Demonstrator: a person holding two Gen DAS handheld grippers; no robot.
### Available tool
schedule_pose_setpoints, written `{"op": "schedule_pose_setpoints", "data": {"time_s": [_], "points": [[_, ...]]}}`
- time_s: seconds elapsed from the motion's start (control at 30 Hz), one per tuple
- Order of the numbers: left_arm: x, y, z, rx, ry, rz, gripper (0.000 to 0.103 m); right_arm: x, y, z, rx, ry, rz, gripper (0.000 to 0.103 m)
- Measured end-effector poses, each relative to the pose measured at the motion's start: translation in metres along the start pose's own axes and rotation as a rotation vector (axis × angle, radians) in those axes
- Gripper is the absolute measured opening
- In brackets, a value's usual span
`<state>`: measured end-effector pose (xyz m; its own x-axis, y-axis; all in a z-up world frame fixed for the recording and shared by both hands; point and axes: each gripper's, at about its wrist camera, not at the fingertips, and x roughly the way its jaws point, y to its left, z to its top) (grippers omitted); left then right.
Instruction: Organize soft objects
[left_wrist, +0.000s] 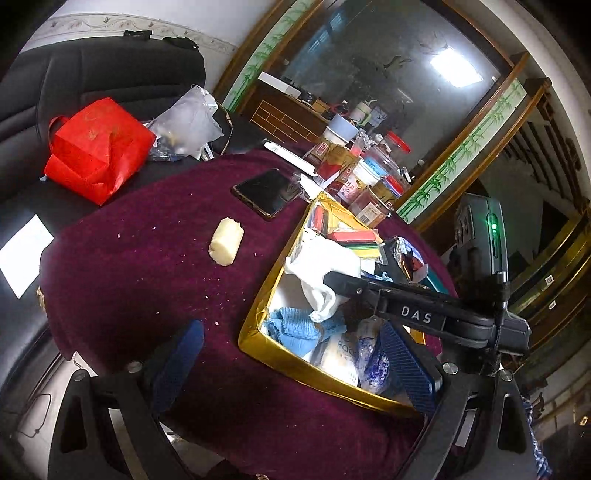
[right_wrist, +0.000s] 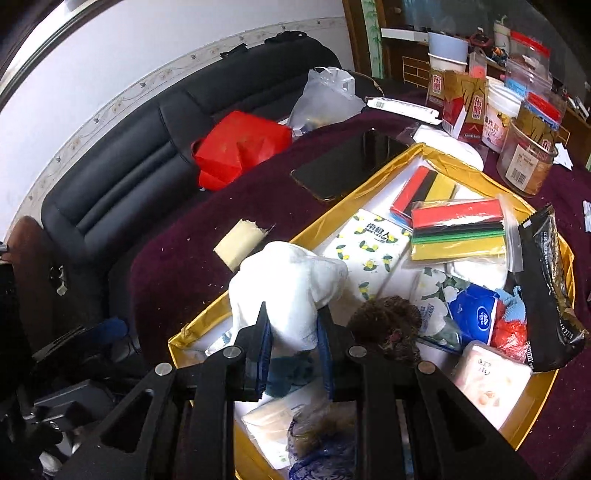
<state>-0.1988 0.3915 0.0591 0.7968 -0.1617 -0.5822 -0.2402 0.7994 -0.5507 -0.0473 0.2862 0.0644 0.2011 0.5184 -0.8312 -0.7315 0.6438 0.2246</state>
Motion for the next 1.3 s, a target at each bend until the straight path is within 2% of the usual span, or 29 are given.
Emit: {"op": "schedule_pose_setpoints", "data": {"time_s": [0.13,0.3,0.43,0.53,0.6,0.63,0.7,0.73,0.77,0.83,0.9,0.97,1.07,1.17,1.2,1.3], "points": [[0.004,0.0,-0.001,-0.002,0.012,-0.007,0.098,0.017,-0.001,-0.002,-0.011,0.095,0.015,0.022],[0.01,-0.007,-0.005,0.002,0.031,-0.029,0.098,0.026,-0.003,0.0,0.0,0.088,-0.044,0.022],[0.01,-0.012,-0.005,0.015,0.036,-0.031,0.098,0.037,-0.007,0.008,0.004,0.109,-0.124,0.022],[0.009,-0.014,-0.005,0.021,0.037,-0.026,0.098,0.032,-0.009,0.011,0.015,0.098,-0.079,0.039],[0.008,-0.018,-0.005,0.041,0.03,-0.009,0.098,0.012,-0.012,0.008,0.047,0.045,-0.047,0.057],[0.006,-0.021,-0.005,0.057,0.022,0.004,0.098,-0.004,-0.016,0.005,0.063,0.003,-0.031,0.06],[-0.002,-0.033,-0.005,0.115,-0.028,0.064,0.098,-0.037,-0.022,-0.005,0.087,-0.089,-0.032,0.071],[-0.008,-0.041,-0.005,0.153,-0.073,0.113,0.099,-0.056,-0.027,-0.013,0.096,-0.144,-0.045,0.072],[-0.018,-0.052,-0.007,0.208,-0.148,0.175,0.103,-0.075,-0.032,-0.023,0.104,-0.2,-0.065,0.074],[-0.041,-0.077,-0.015,0.304,-0.317,0.265,0.103,-0.108,-0.039,-0.045,0.112,-0.295,-0.122,0.079],[-0.059,-0.096,-0.024,0.342,-0.434,0.246,0.103,-0.133,-0.044,-0.07,0.121,-0.376,-0.189,0.089],[-0.066,-0.105,-0.029,0.331,-0.477,0.133,0.103,-0.149,-0.051,-0.092,0.142,-0.425,-0.259,0.093],[-0.035,-0.12,-0.019,0.314,-0.335,0.019,0.103,-0.157,-0.058,-0.117,0.171,-0.424,-0.325,0.093],[-0.013,-0.136,-0.028,0.318,-0.31,0.132,0.103,-0.155,-0.066,-0.141,0.176,-0.394,-0.395,0.093],[-0.011,-0.141,-0.034,0.325,-0.314,0.146,0.103,-0.153,-0.067,-0.148,0.178,-0.383,-0.413,0.093],[-0.004,-0.158,-0.05,0.381,-0.31,0.234,0.103,-0.153,-0.072,-0.164,0.197,-0.371,-0.427,0.093]]}}
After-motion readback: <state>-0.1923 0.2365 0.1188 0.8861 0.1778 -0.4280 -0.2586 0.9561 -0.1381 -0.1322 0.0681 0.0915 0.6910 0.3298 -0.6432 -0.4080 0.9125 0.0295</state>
